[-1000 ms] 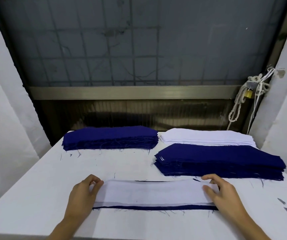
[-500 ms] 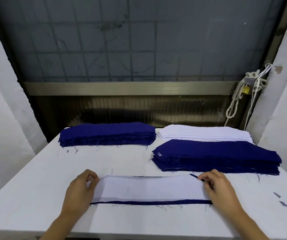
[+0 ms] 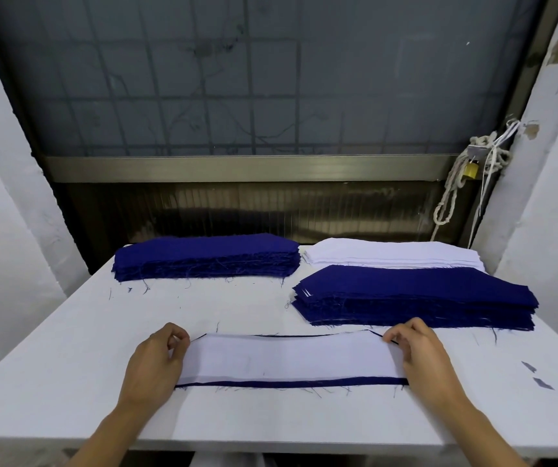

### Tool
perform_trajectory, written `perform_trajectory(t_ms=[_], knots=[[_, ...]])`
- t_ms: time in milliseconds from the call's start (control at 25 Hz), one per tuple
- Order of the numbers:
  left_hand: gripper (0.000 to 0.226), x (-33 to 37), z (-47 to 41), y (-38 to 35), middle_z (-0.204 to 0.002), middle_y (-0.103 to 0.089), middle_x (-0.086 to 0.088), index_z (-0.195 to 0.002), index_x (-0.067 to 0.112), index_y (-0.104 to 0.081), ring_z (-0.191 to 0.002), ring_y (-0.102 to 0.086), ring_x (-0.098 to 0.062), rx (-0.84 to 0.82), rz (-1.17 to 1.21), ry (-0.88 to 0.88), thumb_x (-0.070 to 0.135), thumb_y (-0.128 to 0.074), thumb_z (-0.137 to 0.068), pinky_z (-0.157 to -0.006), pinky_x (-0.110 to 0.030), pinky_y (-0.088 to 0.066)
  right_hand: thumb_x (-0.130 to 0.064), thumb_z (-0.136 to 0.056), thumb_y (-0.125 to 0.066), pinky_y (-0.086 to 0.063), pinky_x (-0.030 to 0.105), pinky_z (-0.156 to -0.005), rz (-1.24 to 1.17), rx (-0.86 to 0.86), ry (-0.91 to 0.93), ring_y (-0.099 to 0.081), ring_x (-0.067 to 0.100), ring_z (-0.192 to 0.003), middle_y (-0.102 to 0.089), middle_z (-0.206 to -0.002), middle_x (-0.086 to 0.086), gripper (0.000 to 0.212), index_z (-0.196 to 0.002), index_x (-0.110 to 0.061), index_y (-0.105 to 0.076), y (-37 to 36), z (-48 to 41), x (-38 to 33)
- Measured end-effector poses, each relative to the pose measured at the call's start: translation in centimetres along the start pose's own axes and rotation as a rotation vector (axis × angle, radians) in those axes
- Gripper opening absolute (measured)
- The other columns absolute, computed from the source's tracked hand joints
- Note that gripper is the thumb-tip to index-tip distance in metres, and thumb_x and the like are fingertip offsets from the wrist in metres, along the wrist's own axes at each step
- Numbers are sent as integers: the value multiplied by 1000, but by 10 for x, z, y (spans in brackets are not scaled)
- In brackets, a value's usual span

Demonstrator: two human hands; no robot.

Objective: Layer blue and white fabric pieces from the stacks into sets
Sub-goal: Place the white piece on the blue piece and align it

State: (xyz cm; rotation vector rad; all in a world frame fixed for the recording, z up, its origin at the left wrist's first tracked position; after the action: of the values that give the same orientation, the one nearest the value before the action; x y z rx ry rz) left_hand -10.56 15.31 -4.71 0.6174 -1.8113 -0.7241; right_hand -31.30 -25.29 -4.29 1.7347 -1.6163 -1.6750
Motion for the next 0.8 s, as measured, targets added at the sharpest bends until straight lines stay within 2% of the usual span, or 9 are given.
perform_trajectory(t_ms=[280, 480, 640, 800], knots=[[26, 0, 0, 1, -76, -64, 9, -83, 32, -59, -72, -61, -12, 16, 4, 1, 9, -60, -95, -67, -35, -54, 7, -94, -57, -45, 21, -76, 53, 47, -6, -52, 12, -95, -55, -92, -13, 38, -88, -29, -68, 0, -3, 2], [21, 1, -2, 1, -84, -62, 4, -89, 23, -62, -78, -58, -12, 5, 54, -11, 4, -61, -97, -68, -25, -45, 6, -86, -67, -47, 24, -67, 105, 81, -30, -50, 9, -86, -56, -86, -17, 40, -80, -33, -65, 6, 0, -2], [18, 4, -14, 4, -90, -58, 9, -93, 30, -59, -90, -54, -8, -19, 23, -13, 13, -65, -95, -71, -22, -43, 7, -76, -76, -46, 26, -62, 178, 175, 112, -50, 10, -76, -58, -80, -18, 34, -79, -26, -70, 16, -14, -32], [7, 17, -62, 19, -90, -58, 13, -98, 31, -60, -89, -54, -7, 21, -49, -64, 24, -63, -97, -72, -31, -49, -3, -86, -71, -45, 20, -69, 67, 147, 149, -52, 3, -85, -59, -85, -23, 29, -86, -32, -68, 16, -71, -74]])
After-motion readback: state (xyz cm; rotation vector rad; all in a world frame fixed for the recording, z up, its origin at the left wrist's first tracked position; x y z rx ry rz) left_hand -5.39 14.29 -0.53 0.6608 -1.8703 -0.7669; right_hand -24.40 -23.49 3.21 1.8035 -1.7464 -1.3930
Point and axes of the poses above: each hand's wrist, its own z-axis away from the middle knuckle, its own y-axis out of the back of the hand, x = y × z, the point moved 4 cm from there along -z, towards the middle knuckle
